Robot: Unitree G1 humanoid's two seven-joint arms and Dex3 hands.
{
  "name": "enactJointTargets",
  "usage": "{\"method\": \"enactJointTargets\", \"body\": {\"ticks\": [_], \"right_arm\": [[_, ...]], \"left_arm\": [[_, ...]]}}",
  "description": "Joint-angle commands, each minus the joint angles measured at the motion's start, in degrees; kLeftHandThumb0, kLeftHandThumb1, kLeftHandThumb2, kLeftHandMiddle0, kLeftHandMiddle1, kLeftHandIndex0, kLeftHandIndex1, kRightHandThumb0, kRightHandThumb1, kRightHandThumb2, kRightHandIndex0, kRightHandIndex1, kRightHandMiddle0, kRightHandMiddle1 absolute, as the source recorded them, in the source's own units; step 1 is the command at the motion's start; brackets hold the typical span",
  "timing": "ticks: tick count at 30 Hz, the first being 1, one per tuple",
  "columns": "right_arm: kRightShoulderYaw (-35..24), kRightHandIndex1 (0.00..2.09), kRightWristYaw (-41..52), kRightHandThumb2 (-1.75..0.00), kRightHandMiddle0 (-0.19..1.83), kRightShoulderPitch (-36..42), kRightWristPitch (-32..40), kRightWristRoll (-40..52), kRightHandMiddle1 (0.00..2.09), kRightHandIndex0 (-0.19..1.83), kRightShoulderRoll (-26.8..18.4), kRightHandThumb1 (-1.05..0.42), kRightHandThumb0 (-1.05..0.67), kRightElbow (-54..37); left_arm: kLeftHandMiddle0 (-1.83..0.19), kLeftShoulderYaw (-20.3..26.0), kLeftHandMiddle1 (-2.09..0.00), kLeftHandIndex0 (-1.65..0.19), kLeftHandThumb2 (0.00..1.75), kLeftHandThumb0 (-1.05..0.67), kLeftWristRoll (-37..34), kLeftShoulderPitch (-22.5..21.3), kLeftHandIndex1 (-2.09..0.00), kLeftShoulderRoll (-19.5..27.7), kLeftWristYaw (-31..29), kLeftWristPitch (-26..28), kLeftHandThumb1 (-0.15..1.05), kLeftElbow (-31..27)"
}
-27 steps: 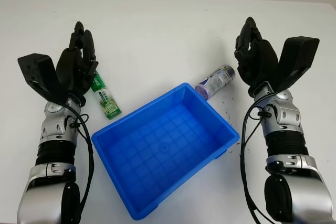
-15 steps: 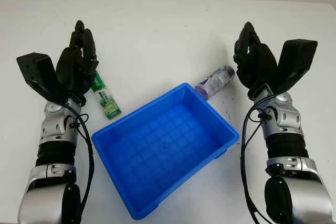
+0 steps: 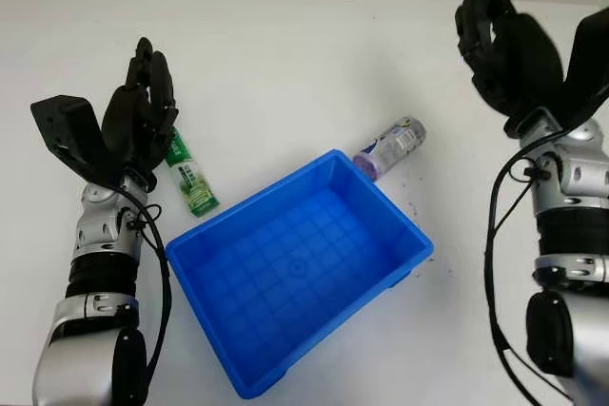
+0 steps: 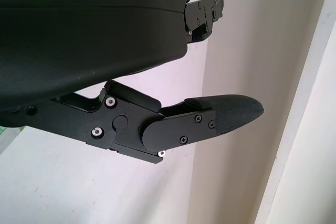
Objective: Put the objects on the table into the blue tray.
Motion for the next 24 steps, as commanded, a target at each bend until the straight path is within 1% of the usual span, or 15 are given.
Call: {"method": "enactJointTargets", "body": {"ticks": [1, 2, 3, 6, 7, 8, 10, 11, 12, 13, 15, 16, 18, 20, 24], "right_arm": [[2.33, 0.20, -0.13, -0.12, -0.03, -2.68, -2.11, -3.51, 0.56, 0.17, -2.92, -1.02, -0.63, 0.42], [3.63, 0.22, 0.37, -0.08, -0.07, -3.41, -2.93, -5.46, 0.67, 0.19, -3.97, -1.01, -0.65, 0.79], [4.62, 0.22, 1.46, -0.05, -0.10, -3.97, -4.39, -6.72, 0.73, 0.19, -4.81, -0.97, -0.63, 1.36], [8.15, 0.22, 4.37, -0.02, -0.12, -5.58, -10.28, -11.19, 0.77, 0.19, -7.43, -0.89, -0.57, 3.81], [9.74, 0.23, 4.61, -0.03, -0.08, -6.04, -13.01, -13.61, 0.74, 0.22, -8.48, -0.84, -0.55, 4.79], [11.28, 0.23, 4.74, -0.04, -0.01, -6.39, -15.19, -15.95, 0.66, 0.24, -9.35, -0.80, -0.53, 5.43], [14.00, 0.22, 5.01, -0.05, 0.10, -6.91, -19.40, -19.90, 0.52, 0.30, -10.60, -0.75, -0.51, 6.51], [14.69, 0.22, 5.14, -0.05, 0.12, -7.10, -20.97, -20.92, 0.49, 0.32, -10.84, -0.74, -0.49, 7.08], [15.99, 0.22, 5.35, -0.05, 0.13, -7.35, -23.89, -22.56, 0.47, 0.33, -11.30, -0.73, -0.48, 8.09], [17.49, 0.21, 5.05, -0.05, 0.13, -7.64, -27.12, -24.55, 0.46, 0.32, -11.74, -0.73, -0.50, 9.52], [21.36, 0.18, 4.18, -0.06, 0.07, -8.46, -31.33, -30.45, 0.52, 0.29, -13.06, -0.75, -0.55, 11.13], [22.85, 0.17, 3.63, -0.06, 0.09, -8.69, -33.02, -32.98, 0.50, 0.28, -13.63, -0.77, -0.58, 11.56], [24.84, 0.13, 3.22, -0.06, 0.20, -8.60, -34.86, -36.58, 0.31, 0.28, -14.37, -0.78, -0.56, 11.54], [25.57, 0.11, 2.93, -0.05, 0.30, -8.27, -37.28, -37.72, 0.19, 0.30, -14.49, -0.78, -0.52, 12.30], [26.24, 0.10, 2.58, -0.05, 0.36, -7.40, -39.75, -38.65, 0.12, 0.33, -14.24, -0.76, -0.48, 13.31]], "left_arm": [[0.19, 0.35, 0.00, 0.19, 0.60, -0.72, -0.18, 0.27, 0.00, 0.60, 0.00, -0.40, 1.05, -0.96], [0.19, 0.32, 0.00, 0.19, 0.60, -0.72, -0.15, 0.22, 0.00, 0.69, -0.11, -0.39, 1.05, -0.92], [0.19, 0.31, 0.00, 0.19, 0.59, -0.72, -0.15, 0.19, 0.00, 0.78, -0.20, -0.34, 1.05, -0.92], [0.19, 0.23, 0.00, 0.19, 0.60, -0.72, -0.09, 0.06, 0.00, 1.04, -0.49, -0.39, 1.05, -0.80], [0.19, 0.27, 0.00, 0.19, 0.60, -0.71, -0.15, -0.02, 0.00, 1.08, -0.58, -0.40, 1.05, -0.70], [0.19, 0.31, 0.00, 0.19, 0.60, -0.71, -0.20, -0.10, 0.00, 1.12, -0.66, -0.39, 1.05, -0.59], [0.19, 0.40, 0.00, 0.19, 0.60, -0.71, -0.29, -0.20, 0.00, 1.19, -0.79, -0.33, 1.05, -0.45], [0.19, 0.43, 0.00, 0.19, 0.60, -0.71, -0.31, -0.21, 0.00, 1.21, -0.82, -0.32, 1.05, -0.43], [0.19, 0.49, 0.00, 0.19, 0.60, -0.71, -0.37, -0.24, 0.00, 1.26, -0.95, -0.30, 1.05, -0.31], [0.19, 0.55, 0.00, 0.19, 0.60, -0.71, -0.43, -0.26, 0.00, 1.35, -1.11, -0.31, 1.05, -0.18], [0.19, 0.65, 0.00, 0.19, 0.59, -0.71, -0.45, -0.32, 0.00, 1.54, -1.41, -0.30, 1.05, 0.04], [0.19, 0.67, 0.00, 0.19, 0.59, -0.71, -0.37, -0.34, 0.00, 1.61, -1.44, -0.30, 1.05, 0.09], [0.19, 0.69, 0.00, 0.19, 0.59, -0.71, -0.25, -0.40, 0.00, 1.75, -1.55, -0.30, 1.05, 0.14], [0.19, 0.51, 0.00, 0.19, 0.59, -0.71, 0.05, -0.38, 0.00, 1.94, -1.38, -0.14, 1.05, -0.10], [0.19, 0.34, 0.00, 0.19, 0.59, -0.72, 0.01, -0.27, 0.00, 2.14, -1.04, 0.46, 1.05, -0.78]]}}
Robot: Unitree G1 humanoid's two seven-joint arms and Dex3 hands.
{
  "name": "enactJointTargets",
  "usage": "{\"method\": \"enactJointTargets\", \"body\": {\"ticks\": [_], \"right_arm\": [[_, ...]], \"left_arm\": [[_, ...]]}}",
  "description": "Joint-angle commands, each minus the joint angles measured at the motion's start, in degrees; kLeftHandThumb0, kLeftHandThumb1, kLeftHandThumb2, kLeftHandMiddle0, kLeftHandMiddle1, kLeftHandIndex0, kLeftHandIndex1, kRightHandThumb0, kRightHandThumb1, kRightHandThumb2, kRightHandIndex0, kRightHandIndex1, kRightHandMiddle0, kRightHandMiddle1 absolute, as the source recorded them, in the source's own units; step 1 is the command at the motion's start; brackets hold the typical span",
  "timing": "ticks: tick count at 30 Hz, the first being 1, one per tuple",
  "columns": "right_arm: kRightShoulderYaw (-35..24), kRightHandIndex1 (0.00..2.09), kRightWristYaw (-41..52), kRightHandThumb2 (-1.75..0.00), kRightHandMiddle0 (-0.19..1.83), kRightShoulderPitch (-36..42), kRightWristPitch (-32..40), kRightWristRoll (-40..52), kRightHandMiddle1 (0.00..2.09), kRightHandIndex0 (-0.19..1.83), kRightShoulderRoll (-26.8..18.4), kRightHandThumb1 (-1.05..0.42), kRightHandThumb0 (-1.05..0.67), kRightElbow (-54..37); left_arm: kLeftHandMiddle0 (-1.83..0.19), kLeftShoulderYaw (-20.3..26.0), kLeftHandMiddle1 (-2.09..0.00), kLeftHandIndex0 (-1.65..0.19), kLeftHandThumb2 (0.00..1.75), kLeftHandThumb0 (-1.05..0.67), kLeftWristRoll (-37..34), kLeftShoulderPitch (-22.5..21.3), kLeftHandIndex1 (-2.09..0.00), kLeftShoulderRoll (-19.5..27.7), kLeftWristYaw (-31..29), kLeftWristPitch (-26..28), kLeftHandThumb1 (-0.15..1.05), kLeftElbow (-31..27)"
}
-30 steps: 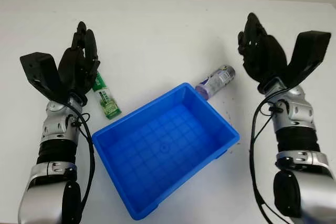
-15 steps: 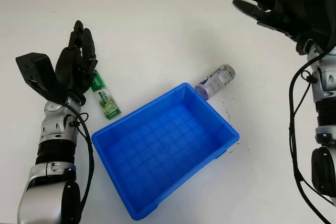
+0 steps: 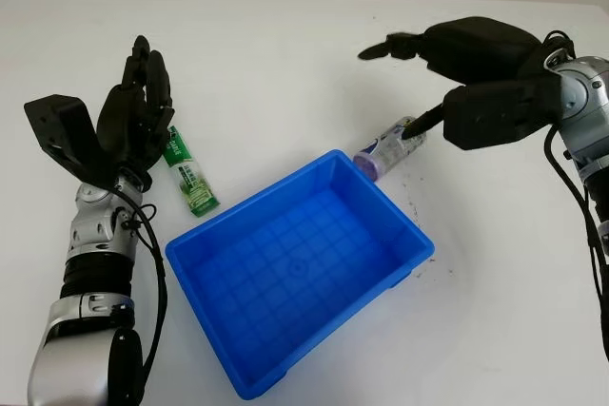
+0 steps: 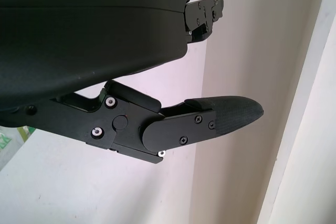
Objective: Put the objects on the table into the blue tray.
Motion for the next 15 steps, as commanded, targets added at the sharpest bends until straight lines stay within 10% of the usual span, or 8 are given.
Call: {"method": "enactJointTargets", "body": {"ticks": [1, 15], "right_arm": [[0.46, 0.10, -0.16, -0.05, 0.36, 0.22, -1.19, -0.48, 0.11, 0.33, -1.08, -0.76, -0.47, 0.27], [1.68, 0.12, 2.77, -0.06, 0.40, 4.88, -4.74, -0.56, 0.07, 0.43, -0.96, -0.78, -0.43, 0.19]], "left_arm": [[0.19, 0.05, 0.00, 0.19, 0.59, -0.72, -0.06, -0.32, 0.00, 0.52, 0.11, 0.36, 1.05, -0.98], [0.19, -0.41, 0.00, 0.19, 0.58, -0.72, 0.50, -1.00, 0.00, 0.73, 0.04, 0.35, 1.05, -0.19]]}}
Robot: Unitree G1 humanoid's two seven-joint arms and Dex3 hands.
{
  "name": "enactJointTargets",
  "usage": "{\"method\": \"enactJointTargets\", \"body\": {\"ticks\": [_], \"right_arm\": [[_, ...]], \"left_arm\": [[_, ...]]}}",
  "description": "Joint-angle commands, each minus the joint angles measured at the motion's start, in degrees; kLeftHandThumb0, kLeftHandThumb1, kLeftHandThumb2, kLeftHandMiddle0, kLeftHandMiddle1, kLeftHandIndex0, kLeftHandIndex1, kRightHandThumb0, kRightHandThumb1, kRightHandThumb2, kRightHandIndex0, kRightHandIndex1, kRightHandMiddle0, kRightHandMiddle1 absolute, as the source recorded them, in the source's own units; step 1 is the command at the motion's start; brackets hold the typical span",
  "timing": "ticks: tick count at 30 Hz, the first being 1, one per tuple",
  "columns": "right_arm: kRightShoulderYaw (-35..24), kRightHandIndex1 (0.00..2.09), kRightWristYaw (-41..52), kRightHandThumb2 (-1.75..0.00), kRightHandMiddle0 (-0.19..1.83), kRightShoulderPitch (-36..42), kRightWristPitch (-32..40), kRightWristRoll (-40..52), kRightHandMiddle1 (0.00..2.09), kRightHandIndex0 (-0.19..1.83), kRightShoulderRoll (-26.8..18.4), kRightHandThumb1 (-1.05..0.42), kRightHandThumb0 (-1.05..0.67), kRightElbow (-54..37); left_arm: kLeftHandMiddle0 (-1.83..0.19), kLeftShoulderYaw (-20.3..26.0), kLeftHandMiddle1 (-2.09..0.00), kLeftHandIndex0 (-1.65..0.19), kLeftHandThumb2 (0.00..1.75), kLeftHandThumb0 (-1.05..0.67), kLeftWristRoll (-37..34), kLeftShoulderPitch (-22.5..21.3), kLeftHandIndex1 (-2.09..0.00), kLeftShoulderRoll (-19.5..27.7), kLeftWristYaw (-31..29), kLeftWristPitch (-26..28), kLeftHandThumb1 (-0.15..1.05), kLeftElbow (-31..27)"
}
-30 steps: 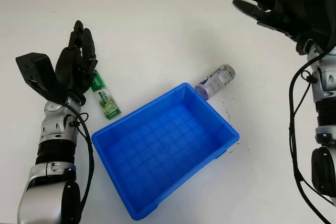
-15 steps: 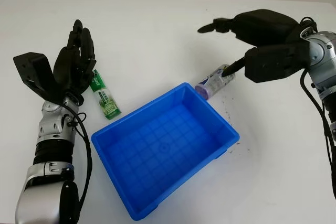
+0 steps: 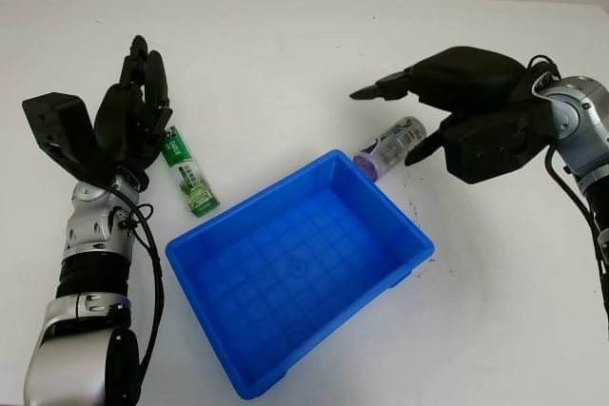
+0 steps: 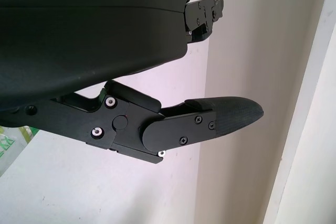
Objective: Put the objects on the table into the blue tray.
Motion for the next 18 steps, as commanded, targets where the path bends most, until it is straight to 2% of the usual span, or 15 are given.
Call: {"method": "enactJointTargets", "body": {"ticks": [1, 9, 10, 11, 12, 13, 14, 15, 16, 18], "right_arm": [[0.65, 0.13, -0.02, -0.06, 0.41, 1.52, -0.18, -0.71, 0.07, 0.45, -0.92, -0.79, -0.42, -1.24], [3.39, 0.16, -6.60, -0.07, 0.57, 5.58, -4.92, -5.10, 0.14, 0.52, -1.13, -0.83, -0.42, 1.78], [4.17, 0.17, -8.22, -0.07, 0.61, 5.65, -5.91, -6.63, 0.17, 0.55, -1.35, -0.84, -0.42, 2.27], [4.85, 0.21, -10.42, -0.06, 0.58, 5.74, -6.82, -8.14, 0.30, 0.55, -1.48, -0.86, -0.43, 2.77], [5.44, 0.36, -13.28, -0.06, 0.45, 5.85, -7.75, -9.71, 0.68, 0.54, -1.59, -0.88, -0.44, 3.24], [6.01, 1.05, -16.52, -0.06, 0.26, 5.92, -8.74, -11.32, 1.28, 0.34, -1.70, -0.90, -0.45, 3.81], [6.61, 1.54, -20.42, -0.06, 0.17, 5.97, -9.69, -13.17, 1.60, 0.17, -1.83, -0.92, -0.45, 4.33], [7.28, 1.81, -24.64, -0.06, 0.15, 6.01, -10.35, -15.15, 1.84, 0.17, -1.92, -0.93, -0.45, 4.82], [8.13, 1.98, -28.83, -0.06, 0.25, 6.01, -10.29, -17.43, 1.99, 0.34, -2.00, -0.97, -0.47, 5.13], [9.49, 2.06, -36.92, -0.06, 0.45, 5.73, -9.80, -21.02, 2.07, 0.64, -1.64, -1.01, -0.49, 6.50]], "left_arm": [[0.19, 0.07, 0.00, 0.19, 0.57, -0.73, 0.00, -1.07, 0.00, 0.68, -0.02, 0.05, 1.05, -0.12], [0.19, 0.23, 0.00, 0.19, 0.57, -0.73, -0.14, -0.97, 0.00, 0.86, 0.28, 0.13, 1.05, -0.43], [0.19, 0.18, 0.00, 0.19, 0.58, -0.73, -0.07, -0.91, 0.00, 0.96, 0.25, 0.17, 1.05, -0.46], [0.19, 0.13, 0.00, 0.19, 0.58, -0.73, -0.02, -0.84, 0.00, 1.08, 0.12, 0.19, 1.05, -0.47], [0.19, 0.13, 0.00, 0.19, 0.58, -0.73, -0.04, -0.77, 0.00, 1.17, -0.02, 0.23, 1.05, -0.51], [0.19, 0.14, 0.00, 0.19, 0.58, -0.73, -0.08, -0.71, 0.00, 1.21, -0.09, 0.29, 1.05, -0.55], [0.19, 0.18, 0.00, 0.19, 0.58, -0.73, -0.17, -0.69, 0.00, 1.19, -0.09, 0.39, 1.05, -0.56], [0.19, 0.21, 0.00, 0.19, 0.58, -0.73, -0.21, -0.69, 0.00, 1.18, -0.12, 0.38, 1.05, -0.50], [0.19, 0.23, 0.00, 0.19, 0.58, -0.74, -0.27, -0.68, 0.00, 1.16, -0.19, 0.32, 1.05, -0.45], [0.19, 0.26, 0.00, 0.19, 0.57, -0.73, -0.32, -0.72, 0.00, 1.18, -0.41, 0.16, 1.05, -0.22]]}}
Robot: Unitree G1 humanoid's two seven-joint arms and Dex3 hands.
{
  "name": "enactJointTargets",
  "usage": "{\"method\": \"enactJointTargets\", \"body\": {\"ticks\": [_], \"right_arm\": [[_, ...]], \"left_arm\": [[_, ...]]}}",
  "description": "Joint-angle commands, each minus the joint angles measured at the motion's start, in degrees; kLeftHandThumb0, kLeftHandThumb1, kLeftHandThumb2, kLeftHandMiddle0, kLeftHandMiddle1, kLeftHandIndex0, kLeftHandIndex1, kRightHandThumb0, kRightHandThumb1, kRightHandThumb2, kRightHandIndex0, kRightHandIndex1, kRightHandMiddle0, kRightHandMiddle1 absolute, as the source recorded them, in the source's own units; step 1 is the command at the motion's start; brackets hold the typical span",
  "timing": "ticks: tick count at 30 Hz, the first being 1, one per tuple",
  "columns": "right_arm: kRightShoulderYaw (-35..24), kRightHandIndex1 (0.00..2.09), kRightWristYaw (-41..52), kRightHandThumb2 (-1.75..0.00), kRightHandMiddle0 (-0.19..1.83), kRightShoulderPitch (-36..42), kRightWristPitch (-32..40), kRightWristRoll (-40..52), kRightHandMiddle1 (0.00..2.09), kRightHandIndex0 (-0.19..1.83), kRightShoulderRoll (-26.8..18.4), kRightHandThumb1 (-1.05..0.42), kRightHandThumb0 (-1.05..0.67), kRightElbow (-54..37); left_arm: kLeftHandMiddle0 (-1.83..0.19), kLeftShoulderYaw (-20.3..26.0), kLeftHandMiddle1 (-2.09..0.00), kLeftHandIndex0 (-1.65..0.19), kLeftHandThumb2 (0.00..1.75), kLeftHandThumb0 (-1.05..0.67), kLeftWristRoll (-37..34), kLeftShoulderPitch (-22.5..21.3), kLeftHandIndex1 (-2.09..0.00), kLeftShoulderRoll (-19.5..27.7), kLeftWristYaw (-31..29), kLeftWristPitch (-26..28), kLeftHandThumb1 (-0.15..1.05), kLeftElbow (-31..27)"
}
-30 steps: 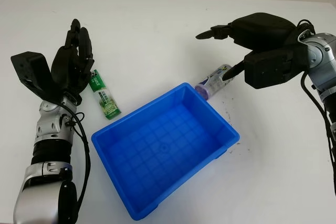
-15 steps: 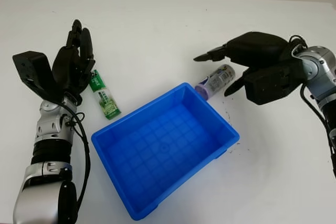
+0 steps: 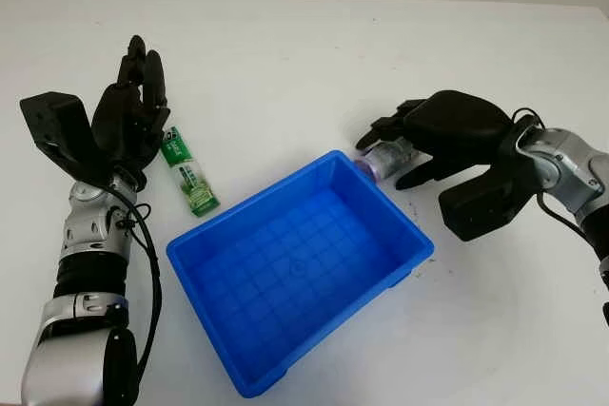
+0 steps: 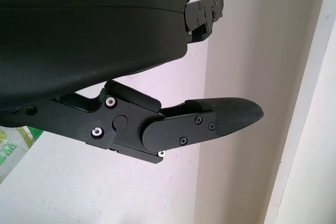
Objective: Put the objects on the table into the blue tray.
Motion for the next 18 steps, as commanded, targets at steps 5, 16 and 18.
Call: {"method": "enactJointTargets", "body": {"ticks": [5, 16, 18], "right_arm": [[2.30, 2.09, -8.76, -0.19, 0.60, -0.37, 1.52, -2.75, 2.09, 0.96, 1.11, -1.05, -0.48, 5.40], [-2.73, 2.09, -15.47, -0.09, 0.61, -8.51, 5.40, 3.73, 2.09, 1.00, 3.17, -1.05, -0.38, 9.02], [-4.38, 2.09, -14.64, -0.14, 0.63, -10.04, 5.48, 6.49, 2.09, 1.00, 3.42, -1.05, -0.40, 7.89]], "left_arm": [[0.19, 0.13, 0.00, 0.19, 0.57, -0.73, 0.06, -0.92, 0.00, 0.72, -0.27, -0.48, 1.05, 0.56], [0.19, -0.18, 0.00, 0.19, 0.58, -0.72, 0.38, -1.11, 0.00, 0.76, -0.47, -1.34, 1.05, 1.42], [0.19, -0.19, 0.00, 0.19, 0.58, -0.72, 0.35, -1.06, 0.00, 0.73, -0.52, -1.33, 1.05, 1.38]]}}
